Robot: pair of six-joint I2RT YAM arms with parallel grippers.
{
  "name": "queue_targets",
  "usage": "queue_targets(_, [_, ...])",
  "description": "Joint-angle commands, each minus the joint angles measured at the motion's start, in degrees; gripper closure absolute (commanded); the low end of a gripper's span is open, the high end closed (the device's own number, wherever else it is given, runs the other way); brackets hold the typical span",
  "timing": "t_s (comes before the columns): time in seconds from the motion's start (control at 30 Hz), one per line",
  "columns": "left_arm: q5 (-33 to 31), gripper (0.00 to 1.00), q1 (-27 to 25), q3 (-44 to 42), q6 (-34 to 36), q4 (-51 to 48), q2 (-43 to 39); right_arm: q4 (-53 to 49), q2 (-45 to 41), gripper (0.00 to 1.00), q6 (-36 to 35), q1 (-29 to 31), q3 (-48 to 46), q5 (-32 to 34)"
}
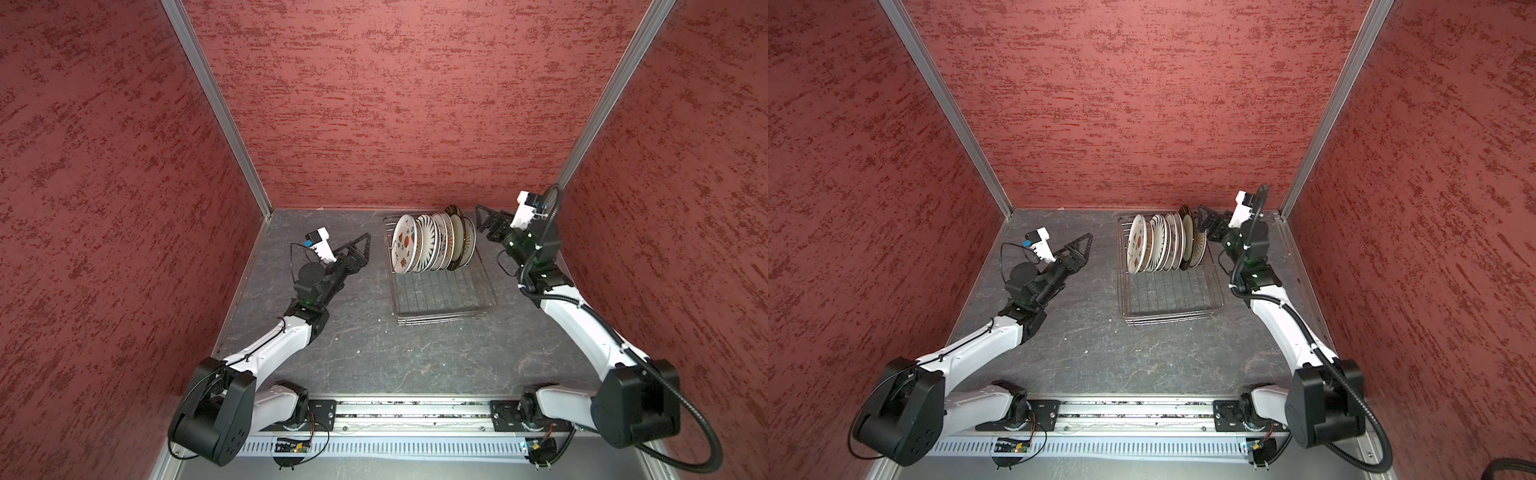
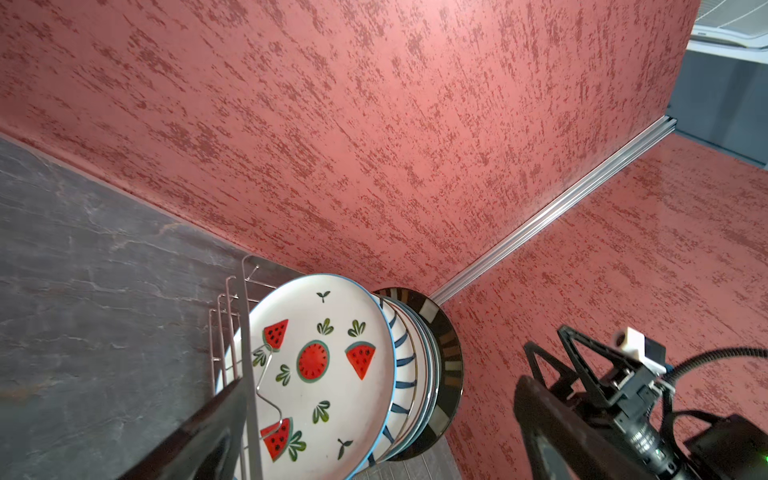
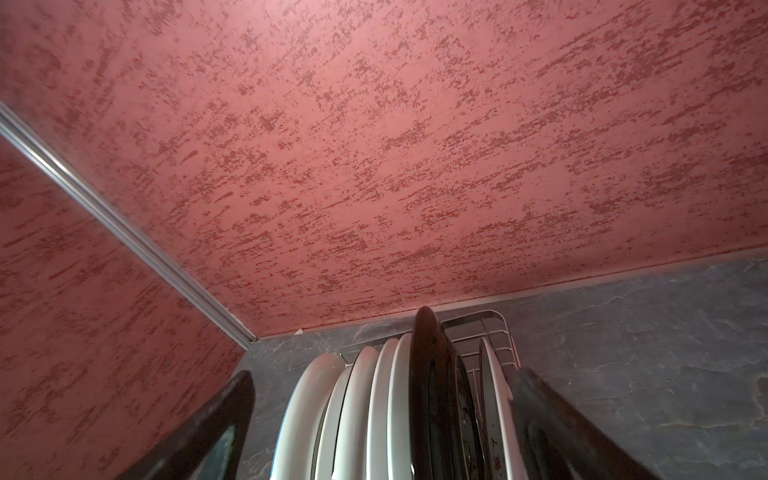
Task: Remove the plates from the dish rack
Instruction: 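Reach the left gripper toward the rack while the right gripper reaches over the plates, then grasp the top rim of the dark brown plate with the right gripper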
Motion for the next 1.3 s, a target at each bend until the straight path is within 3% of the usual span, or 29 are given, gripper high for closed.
queue_targets(0.0, [-7.6, 0.01, -3.7, 2.1, 5.2, -3.9, 0.7, -15.1, 5.3, 0.11, -7.6, 4.1, 8.9, 14.2])
queue_targets(0.1, [-7.8, 0.01, -5.5, 2.8, 6.2, -3.1, 2.0, -20.9, 10.7, 0.29, -9.4, 6.1, 15.4, 18.5])
queue_targets(0.33, [-8.2, 0.01, -6.5, 7.0, 5.0, -7.8, 6.4, -33.7, 19.8, 0.48, -12.1, 8.4, 27.3, 19.7])
queue_targets(0.43, [-8.3, 0.01, -6.6, 7.7, 5.0, -8.0, 7.7, -37.7, 23.0, 0.65, -12.5, 8.6, 30.6, 21.6])
queue_targets(0.83, [-7.7, 0.01, -6.6, 9.5, 4.3, -8.3, 10.8, -44.8, 31.0, 0.73, -14.0, 8.8, 37.4, 23.9])
queue_targets(1.17, [-8.4, 0.0, -6.6, 9.6, 4.6, -9.3, 11.0, -46.3, 32.4, 0.92, -15.4, 9.1, 39.7, 25.5])
queue_targets(1.27, [-8.8, 0.0, -6.6, 9.5, 4.7, -9.5, 11.1, -46.9, 32.8, 0.93, -16.1, 9.8, 40.9, 27.2])
